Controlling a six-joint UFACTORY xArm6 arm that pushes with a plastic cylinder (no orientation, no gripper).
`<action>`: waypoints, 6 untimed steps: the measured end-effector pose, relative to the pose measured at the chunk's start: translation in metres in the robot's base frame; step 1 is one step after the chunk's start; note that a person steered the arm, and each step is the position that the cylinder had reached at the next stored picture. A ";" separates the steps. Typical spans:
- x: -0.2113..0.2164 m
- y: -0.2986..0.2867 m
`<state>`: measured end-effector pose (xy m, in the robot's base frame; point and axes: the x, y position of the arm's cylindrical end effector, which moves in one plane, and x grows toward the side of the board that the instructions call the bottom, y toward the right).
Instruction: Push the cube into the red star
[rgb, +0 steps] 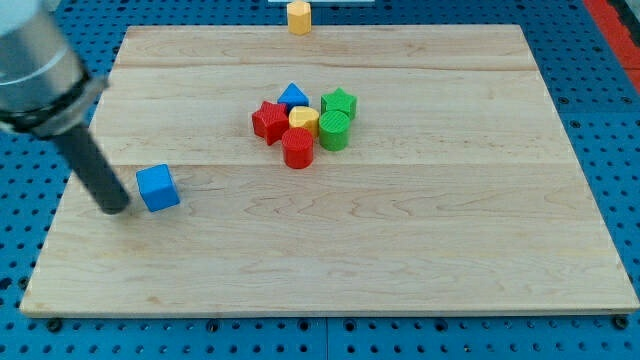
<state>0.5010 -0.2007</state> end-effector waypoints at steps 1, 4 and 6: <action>-0.002 0.044; -0.073 0.066; -0.063 0.043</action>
